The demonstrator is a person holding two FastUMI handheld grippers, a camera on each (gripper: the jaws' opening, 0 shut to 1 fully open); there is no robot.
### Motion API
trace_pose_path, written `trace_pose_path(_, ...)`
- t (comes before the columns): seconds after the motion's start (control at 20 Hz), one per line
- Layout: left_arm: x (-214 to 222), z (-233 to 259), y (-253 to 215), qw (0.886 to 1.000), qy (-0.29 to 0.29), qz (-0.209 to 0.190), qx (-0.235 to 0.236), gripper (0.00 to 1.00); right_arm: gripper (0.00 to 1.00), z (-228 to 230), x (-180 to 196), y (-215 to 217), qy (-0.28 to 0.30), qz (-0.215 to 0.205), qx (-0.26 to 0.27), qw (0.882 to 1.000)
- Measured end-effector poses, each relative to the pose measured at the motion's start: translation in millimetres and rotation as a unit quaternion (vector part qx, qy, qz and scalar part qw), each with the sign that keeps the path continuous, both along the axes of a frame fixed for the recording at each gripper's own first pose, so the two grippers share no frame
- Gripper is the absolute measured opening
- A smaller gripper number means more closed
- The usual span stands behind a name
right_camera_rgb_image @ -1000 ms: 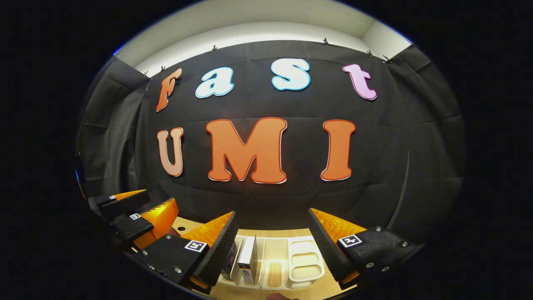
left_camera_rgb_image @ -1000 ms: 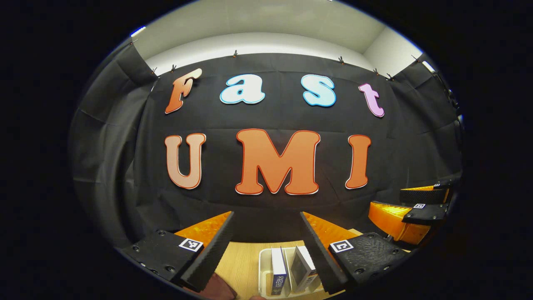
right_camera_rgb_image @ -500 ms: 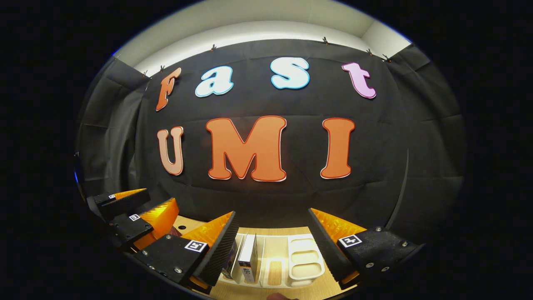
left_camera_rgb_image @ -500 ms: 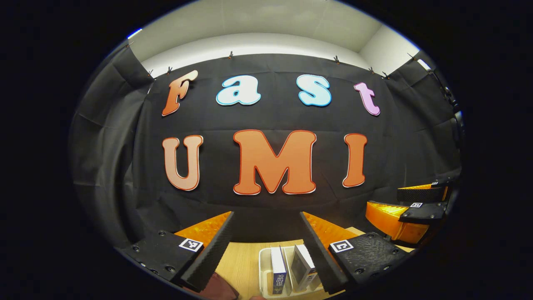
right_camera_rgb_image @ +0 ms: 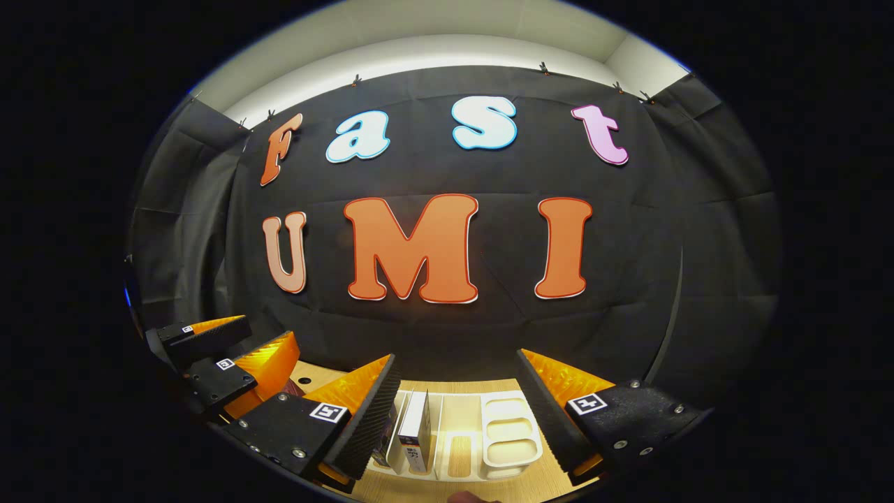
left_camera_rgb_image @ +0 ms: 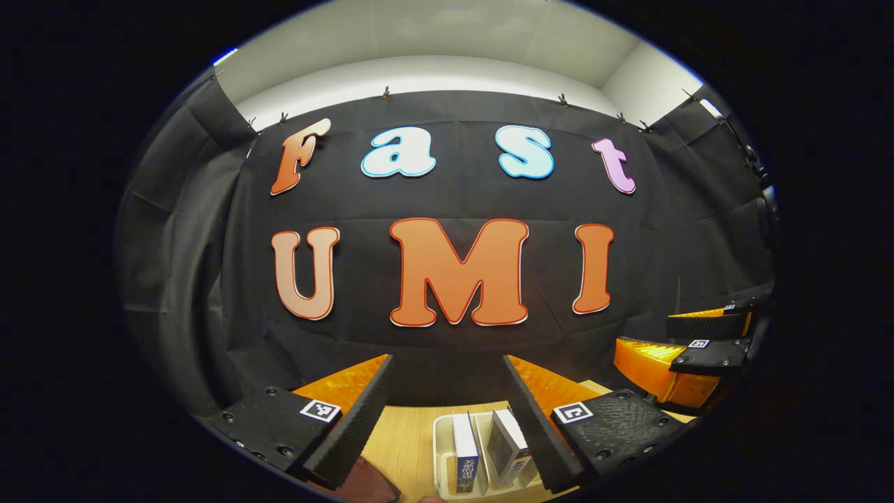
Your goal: Open the schoolbag, grab two books from the bookshelf and put them into the schoolbag.
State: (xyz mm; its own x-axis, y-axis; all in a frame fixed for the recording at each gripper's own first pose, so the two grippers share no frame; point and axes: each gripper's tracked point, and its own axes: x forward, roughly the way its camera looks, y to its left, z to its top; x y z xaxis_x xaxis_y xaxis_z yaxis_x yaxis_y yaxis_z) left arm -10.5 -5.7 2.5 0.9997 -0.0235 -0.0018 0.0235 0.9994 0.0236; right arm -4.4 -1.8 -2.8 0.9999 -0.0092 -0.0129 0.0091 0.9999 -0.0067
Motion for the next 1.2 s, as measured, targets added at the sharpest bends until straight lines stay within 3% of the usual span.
trace_pose_path(1.2, 4.1, -6.5, 5.9, 1.000, 0.001, 0.005, -0.003, 0.95, 0.98, -4.1, -0.4, 0.2, 0.007, -0.003, 0.003, 1.000)
